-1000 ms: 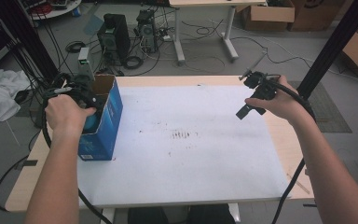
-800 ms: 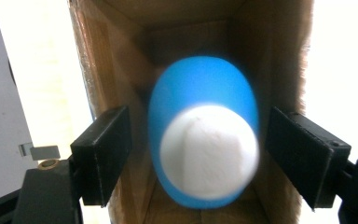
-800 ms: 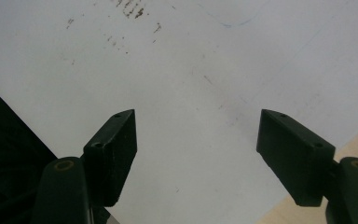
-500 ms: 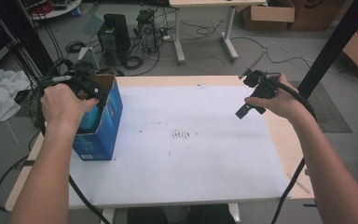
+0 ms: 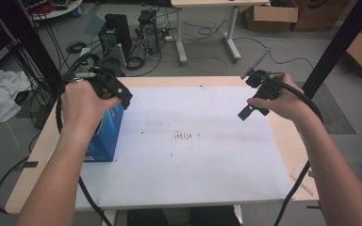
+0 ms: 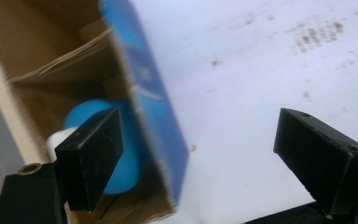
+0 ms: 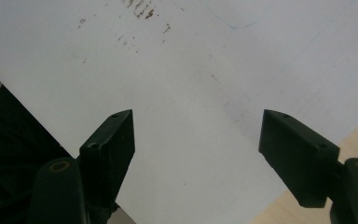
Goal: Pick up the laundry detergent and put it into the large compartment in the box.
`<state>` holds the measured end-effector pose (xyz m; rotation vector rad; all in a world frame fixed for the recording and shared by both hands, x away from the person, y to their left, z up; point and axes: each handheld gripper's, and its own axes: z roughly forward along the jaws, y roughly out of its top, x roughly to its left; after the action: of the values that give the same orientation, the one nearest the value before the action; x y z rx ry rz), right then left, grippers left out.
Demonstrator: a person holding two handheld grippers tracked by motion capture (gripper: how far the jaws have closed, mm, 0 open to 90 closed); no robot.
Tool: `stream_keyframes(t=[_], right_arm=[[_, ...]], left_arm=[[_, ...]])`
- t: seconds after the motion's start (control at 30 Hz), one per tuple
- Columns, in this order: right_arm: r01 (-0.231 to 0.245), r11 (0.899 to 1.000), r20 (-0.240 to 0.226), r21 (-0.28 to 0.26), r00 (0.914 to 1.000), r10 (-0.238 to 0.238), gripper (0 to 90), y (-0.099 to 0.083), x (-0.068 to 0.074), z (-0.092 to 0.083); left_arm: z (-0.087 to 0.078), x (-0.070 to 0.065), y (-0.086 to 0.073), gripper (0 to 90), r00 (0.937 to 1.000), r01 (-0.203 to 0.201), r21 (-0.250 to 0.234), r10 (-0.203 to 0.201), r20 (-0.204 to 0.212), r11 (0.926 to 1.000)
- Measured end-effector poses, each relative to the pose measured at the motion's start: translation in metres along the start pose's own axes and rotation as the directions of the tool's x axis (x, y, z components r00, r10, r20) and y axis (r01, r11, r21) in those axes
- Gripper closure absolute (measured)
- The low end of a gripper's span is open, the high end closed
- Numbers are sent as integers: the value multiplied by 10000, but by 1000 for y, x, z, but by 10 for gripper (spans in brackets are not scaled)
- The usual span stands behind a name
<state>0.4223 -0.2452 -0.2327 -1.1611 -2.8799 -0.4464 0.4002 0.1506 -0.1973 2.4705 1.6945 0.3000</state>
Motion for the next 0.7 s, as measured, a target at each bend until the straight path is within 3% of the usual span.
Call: stream_keyframes(t=[0.17,0.3,0.57,0.67,0.7], right_arm=[[-6,10000,102,-22,9999,6,267,-1,4,-7],[-6,10000,187,-59,9998,7,267,-3,7,-12],[134,9998,174,-117,9998,-132,252,-3,12,-17],[199,9996,190,-184,9996,-196,247,-3,13,-20],[221,9995,151,-239,9997,-217,246,-3,14,-22]], left_arm=[[3,-29,5,172,9975,-650,-324,658,264,9974],[12,-51,9,168,9919,-1174,-443,1193,428,9921],[32,-89,12,164,9776,-2030,-445,2051,484,9782],[41,-100,13,166,9674,-2476,-317,2489,477,9683],[43,-102,13,165,9669,-2504,-281,2514,444,9677]])
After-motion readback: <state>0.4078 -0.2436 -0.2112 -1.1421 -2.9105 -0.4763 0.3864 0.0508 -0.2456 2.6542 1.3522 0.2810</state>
